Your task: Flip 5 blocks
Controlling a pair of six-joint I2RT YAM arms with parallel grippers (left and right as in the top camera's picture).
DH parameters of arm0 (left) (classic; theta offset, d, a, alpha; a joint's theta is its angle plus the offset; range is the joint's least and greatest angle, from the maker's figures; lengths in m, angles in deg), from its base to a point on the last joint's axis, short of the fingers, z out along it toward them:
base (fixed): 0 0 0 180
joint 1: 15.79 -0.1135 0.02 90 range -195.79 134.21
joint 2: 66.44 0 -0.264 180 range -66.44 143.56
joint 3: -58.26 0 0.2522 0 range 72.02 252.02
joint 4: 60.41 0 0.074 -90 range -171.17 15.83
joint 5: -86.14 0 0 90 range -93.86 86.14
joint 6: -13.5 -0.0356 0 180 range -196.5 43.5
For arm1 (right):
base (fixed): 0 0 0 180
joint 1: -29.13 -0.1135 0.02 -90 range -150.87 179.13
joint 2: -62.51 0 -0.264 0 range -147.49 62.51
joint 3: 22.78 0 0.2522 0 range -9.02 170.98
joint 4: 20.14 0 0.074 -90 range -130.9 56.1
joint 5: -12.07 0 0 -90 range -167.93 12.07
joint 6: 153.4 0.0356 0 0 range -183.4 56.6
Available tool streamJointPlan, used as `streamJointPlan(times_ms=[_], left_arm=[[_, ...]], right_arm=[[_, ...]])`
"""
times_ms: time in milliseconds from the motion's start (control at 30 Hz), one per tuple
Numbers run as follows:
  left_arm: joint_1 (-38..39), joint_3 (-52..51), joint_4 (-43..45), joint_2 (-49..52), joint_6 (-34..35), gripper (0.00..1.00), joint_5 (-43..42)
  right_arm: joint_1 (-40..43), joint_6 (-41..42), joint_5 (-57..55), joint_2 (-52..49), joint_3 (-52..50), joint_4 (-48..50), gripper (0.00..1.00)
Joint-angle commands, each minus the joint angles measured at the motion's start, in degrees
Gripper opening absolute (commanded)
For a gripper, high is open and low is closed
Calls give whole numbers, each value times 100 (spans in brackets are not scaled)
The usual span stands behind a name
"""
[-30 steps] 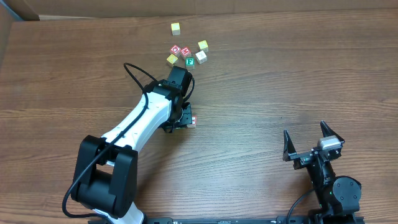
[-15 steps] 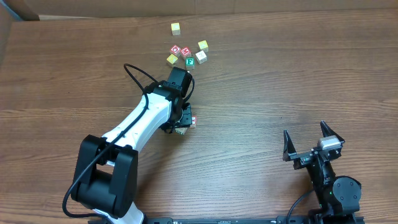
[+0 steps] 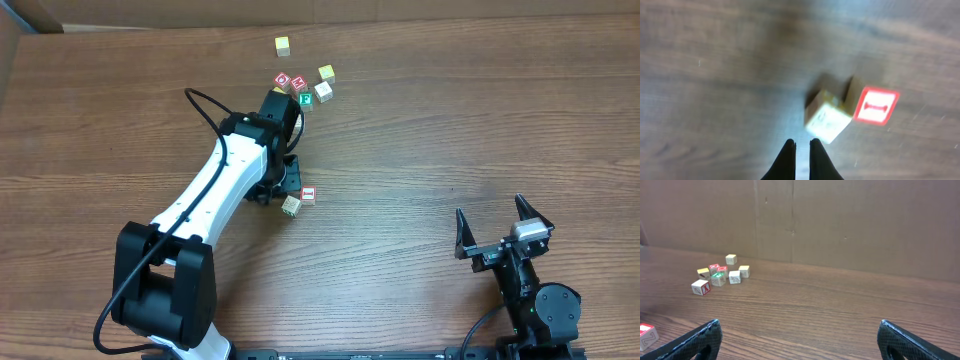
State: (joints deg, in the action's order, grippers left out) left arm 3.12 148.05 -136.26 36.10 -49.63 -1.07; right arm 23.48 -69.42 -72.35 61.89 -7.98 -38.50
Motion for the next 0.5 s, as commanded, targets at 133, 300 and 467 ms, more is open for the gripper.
streamJointPlan(times_ms=[133, 300, 467], left_arm=[[289, -667, 26, 61, 61, 4, -22], [297, -1110, 518, 63, 61, 4, -9], [297, -1325, 981, 63, 81, 4, -31]], right_arm=[[26, -2, 7, 39, -59, 24, 100], [26, 0, 9, 39, -59, 24, 100], [26, -2, 7, 39, -59, 24, 100]])
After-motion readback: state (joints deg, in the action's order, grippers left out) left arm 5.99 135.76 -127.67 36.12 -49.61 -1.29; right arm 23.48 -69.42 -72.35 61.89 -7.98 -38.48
